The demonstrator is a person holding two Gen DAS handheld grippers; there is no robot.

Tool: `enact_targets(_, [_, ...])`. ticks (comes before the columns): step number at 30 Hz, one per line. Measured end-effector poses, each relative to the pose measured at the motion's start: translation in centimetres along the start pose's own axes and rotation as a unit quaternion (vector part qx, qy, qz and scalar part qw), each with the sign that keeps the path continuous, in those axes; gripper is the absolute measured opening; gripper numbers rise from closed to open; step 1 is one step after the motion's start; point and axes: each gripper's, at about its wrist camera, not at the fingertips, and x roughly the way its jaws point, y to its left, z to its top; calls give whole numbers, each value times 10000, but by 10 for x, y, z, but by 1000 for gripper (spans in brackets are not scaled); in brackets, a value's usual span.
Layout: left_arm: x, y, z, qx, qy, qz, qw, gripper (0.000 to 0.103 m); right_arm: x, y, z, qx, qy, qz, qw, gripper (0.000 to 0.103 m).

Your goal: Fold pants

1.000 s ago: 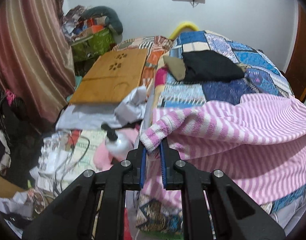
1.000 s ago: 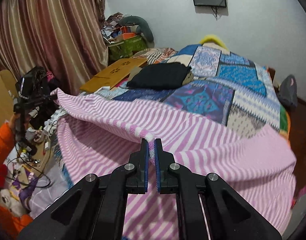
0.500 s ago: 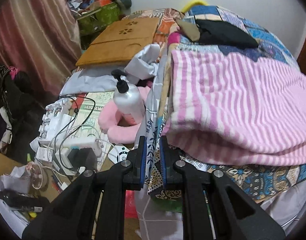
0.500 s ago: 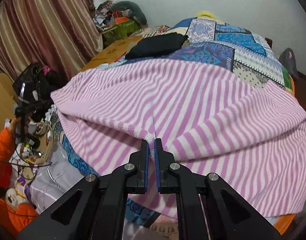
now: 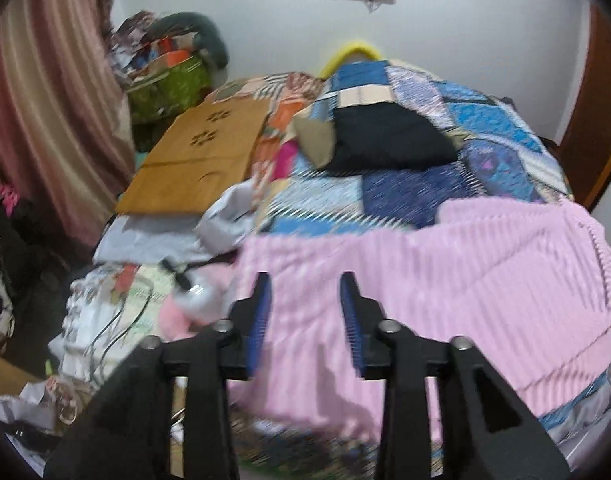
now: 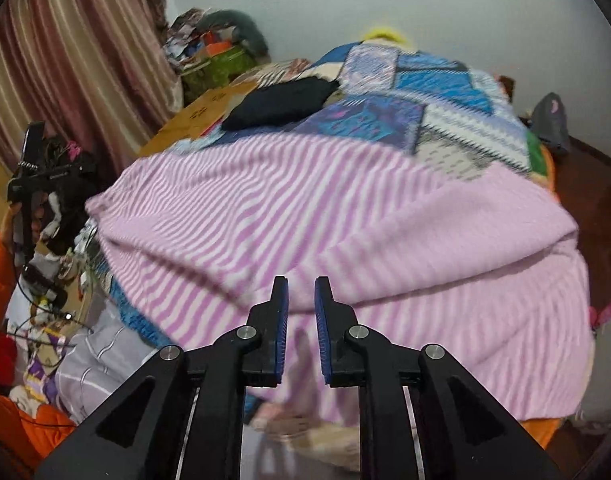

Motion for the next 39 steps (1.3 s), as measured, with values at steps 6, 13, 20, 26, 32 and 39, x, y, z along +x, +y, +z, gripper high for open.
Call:
enact_targets(6, [26,-57,33,157,-14,-286,9995,52,-12,-50,33,71,-350,-684,9970,41])
enact_targets(13, [71,-93,56,95,243,-372,9990,61,32,-133,80,428,-244,-1336,9898,62])
enact_targets(20, [127,-110,64,186,555,-109,9982,61,104,-208,110,787,152,-1552,9846,62])
enact_targets(26, [161,-122,63,289,824,-96,9961,61,167,-246,120,874,760,-1591,9804,62])
enact_targets(32, [175,-139,63,443,878,-90,9951,61,183,-251,120,695,776,-1505,9831,51])
enact_targets(39, [153,-162,66,584,760,-279,9950,61,160,-257,117,750,645,-1460,9843,6])
